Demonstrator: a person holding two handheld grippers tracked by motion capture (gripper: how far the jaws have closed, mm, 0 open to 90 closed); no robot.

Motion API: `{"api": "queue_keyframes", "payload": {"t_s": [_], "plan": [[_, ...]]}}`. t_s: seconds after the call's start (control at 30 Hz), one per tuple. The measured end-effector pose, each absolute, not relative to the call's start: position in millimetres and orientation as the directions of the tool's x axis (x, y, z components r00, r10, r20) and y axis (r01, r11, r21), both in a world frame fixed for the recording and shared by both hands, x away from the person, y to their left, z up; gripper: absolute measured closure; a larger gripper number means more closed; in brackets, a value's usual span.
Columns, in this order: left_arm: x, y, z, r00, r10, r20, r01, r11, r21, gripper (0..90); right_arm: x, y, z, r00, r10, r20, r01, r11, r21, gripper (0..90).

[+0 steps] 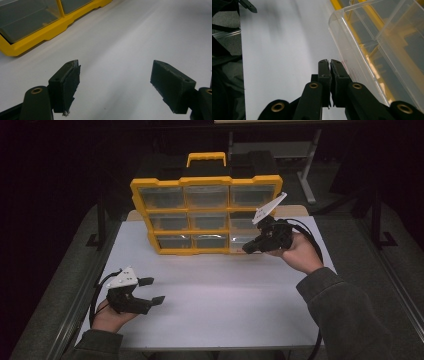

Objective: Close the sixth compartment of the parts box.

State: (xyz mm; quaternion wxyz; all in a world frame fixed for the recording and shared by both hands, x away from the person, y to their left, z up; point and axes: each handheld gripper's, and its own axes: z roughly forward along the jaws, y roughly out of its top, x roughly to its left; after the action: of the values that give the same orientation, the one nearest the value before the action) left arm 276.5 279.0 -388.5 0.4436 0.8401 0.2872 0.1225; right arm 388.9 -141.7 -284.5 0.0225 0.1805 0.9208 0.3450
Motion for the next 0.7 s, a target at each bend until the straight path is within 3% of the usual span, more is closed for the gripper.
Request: {"api": "queue_keyframes", "payload": {"t_s": [0.7], "plan": [[277, 279, -389, 0.805, 0.591, -0.047, 0.376, -0.448, 0.811, 23.0, 401, -142, -283, -0.926, 0.369, 0.072, 0.326, 0.690, 0.646, 85.9]]}}
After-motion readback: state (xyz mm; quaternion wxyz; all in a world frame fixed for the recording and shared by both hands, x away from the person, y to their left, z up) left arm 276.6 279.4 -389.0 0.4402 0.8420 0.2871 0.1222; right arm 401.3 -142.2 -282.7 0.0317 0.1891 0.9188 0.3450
